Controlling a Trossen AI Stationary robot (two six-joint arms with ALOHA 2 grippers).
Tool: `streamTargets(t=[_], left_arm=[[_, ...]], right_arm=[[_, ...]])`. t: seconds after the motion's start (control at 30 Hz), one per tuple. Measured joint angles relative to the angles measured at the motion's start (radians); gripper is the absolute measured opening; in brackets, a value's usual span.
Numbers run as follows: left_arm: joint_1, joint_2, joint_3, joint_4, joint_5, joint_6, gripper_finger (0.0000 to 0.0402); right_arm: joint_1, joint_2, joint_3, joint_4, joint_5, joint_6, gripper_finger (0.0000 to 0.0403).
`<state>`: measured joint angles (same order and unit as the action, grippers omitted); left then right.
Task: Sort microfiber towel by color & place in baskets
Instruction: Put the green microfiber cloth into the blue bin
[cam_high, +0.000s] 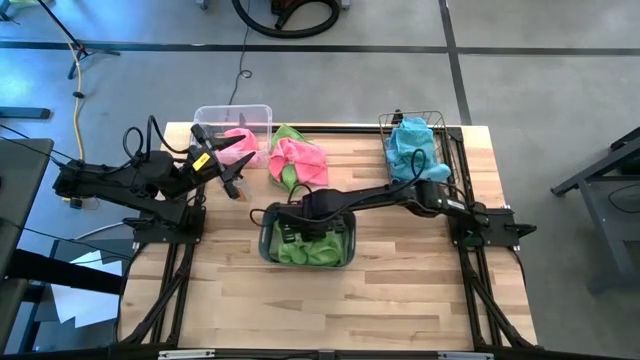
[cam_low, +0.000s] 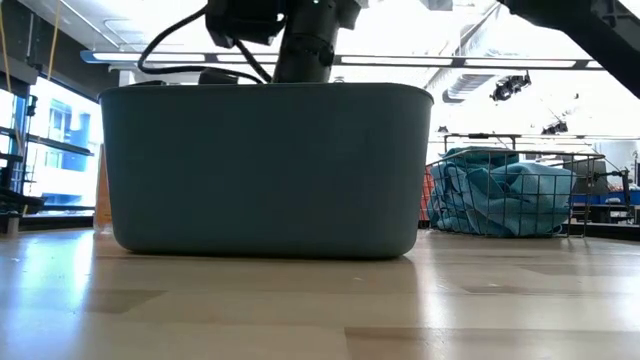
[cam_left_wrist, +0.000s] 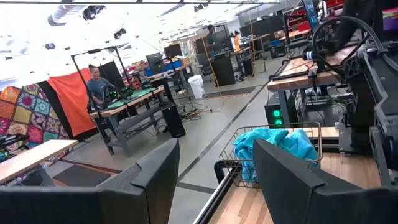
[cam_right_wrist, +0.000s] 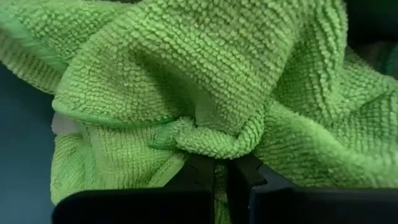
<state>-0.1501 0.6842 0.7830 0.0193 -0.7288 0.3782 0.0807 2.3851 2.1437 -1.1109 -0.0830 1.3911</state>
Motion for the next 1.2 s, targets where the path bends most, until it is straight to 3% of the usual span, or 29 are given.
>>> streamTargets(t=[0.63, 0.93, 1.2], left_arm=[[0.0, 0.0, 0.0, 0.0, 0.0, 0.07, 0.0193], [0.0, 0.0, 0.0, 0.0, 0.0, 0.07, 0.0193], [0.0, 0.0, 0.0, 0.0, 0.0, 0.07, 0.0193]], right_arm=[[-0.001, 0.018, -0.063, 0.064, -0.003, 0.003, 0.001], [-0.01, 0.019, -0.049, 0.074, -0.022, -0.003, 0.007], [-0.007, 0.019, -0.05, 0.079, -0.022, -0.013, 0.0164]])
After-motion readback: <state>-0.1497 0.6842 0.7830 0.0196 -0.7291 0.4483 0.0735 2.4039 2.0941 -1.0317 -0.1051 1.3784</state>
